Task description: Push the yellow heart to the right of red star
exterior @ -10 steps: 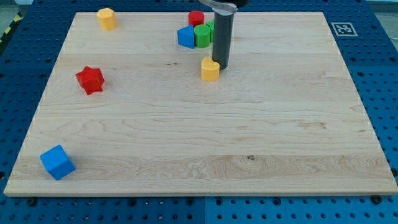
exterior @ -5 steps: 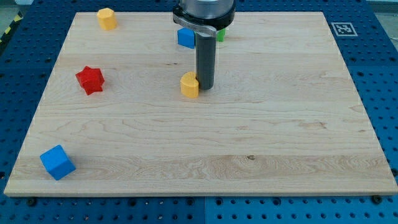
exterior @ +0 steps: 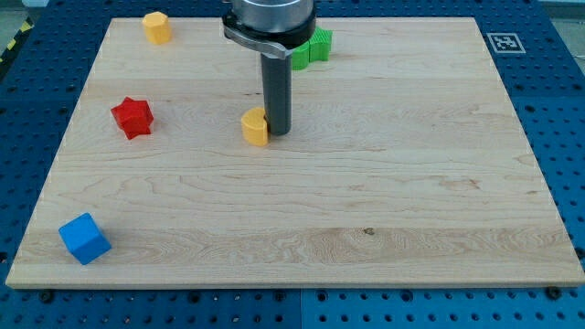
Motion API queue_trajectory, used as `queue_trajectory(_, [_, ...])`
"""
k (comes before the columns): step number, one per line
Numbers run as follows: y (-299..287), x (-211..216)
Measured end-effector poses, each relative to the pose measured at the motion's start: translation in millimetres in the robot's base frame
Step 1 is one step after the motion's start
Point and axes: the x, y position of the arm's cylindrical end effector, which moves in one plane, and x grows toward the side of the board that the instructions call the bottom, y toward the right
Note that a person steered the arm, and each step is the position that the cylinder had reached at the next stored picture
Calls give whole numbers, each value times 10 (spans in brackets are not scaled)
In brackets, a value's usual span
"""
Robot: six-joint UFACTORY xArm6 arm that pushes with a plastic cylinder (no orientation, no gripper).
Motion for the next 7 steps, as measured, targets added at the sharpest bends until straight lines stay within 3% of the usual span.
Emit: queue_trajectory(7, [-997, 0])
